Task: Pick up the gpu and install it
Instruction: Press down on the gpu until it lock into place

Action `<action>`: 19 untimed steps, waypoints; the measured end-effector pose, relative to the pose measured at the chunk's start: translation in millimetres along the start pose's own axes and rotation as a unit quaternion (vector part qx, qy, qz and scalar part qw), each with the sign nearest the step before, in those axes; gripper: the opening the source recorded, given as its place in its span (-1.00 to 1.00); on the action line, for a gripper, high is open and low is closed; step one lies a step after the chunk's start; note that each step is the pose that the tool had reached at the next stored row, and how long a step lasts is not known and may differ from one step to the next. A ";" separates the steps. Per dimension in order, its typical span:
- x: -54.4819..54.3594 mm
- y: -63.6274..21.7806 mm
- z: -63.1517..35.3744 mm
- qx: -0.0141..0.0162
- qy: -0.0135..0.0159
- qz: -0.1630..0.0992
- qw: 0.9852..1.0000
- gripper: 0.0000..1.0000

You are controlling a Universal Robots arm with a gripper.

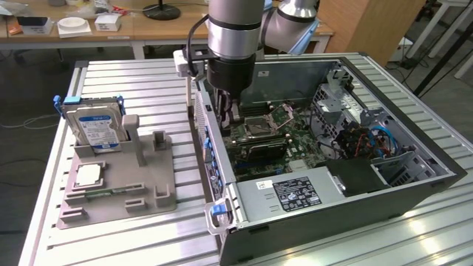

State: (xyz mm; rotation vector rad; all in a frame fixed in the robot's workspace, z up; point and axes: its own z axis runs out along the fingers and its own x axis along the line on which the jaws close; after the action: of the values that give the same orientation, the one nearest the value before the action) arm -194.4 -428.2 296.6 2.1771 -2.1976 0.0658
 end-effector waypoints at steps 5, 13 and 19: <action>0.2 -0.1 0.0 0.000 0.005 0.000 1.000 -0.79; 0.5 1.6 0.1 0.000 0.014 0.000 1.000 -0.79; 0.4 1.9 1.6 0.002 0.014 0.002 1.000 -0.79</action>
State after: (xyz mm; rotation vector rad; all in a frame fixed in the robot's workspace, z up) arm -196.3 -428.7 295.1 2.1610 -2.1886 0.1020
